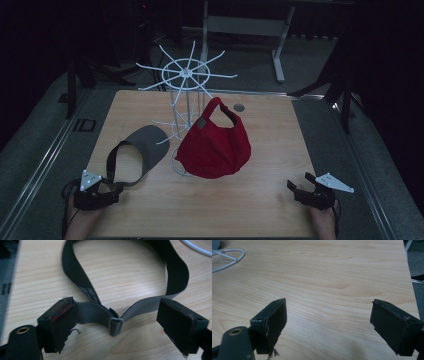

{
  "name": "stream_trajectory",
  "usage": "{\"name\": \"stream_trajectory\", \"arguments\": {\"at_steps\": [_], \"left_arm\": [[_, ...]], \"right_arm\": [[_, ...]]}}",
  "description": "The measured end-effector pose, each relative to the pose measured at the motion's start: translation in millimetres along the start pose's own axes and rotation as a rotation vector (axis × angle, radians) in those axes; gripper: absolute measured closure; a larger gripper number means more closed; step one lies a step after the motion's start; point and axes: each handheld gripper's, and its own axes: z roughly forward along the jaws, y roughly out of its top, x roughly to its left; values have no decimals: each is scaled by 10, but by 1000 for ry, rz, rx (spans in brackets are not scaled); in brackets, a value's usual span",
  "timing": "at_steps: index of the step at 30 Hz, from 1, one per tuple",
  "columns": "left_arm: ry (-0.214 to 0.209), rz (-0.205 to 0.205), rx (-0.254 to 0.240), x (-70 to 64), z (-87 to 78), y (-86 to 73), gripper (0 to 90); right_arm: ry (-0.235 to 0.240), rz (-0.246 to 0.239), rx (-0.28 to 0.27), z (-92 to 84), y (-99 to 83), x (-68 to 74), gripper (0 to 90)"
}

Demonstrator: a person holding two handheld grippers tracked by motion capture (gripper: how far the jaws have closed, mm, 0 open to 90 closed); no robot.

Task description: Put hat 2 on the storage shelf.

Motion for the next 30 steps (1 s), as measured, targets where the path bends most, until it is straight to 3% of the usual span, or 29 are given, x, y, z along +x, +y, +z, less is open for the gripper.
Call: {"name": "stream_trajectory", "arguments": {"at_steps": [4, 6, 9, 13, 17, 21, 30], "left_arm": [[-5, 7, 22, 12, 72, 9, 323], [9, -5, 22, 17, 92, 24, 353], [28, -10, 17, 22, 102, 31, 487], [22, -19, 5, 39, 106, 32, 792], [36, 24, -5, 24, 113, 42, 798], [19, 69, -37, 24, 52, 81, 800], [-14, 169, -96, 40, -200, 345, 801]], "right_arm": [[2, 3, 5, 6, 4, -7, 139], [6, 5, 5, 7, 4, -8, 139], [6, 8, 3, 6, 3, -11, 139], [8, 10, 3, 7, 4, -15, 139], [9, 10, 5, 8, 4, -16, 140], [12, 11, 8, 6, 3, -14, 140], [19, 19, 5, 1, 0, -24, 140]]}}
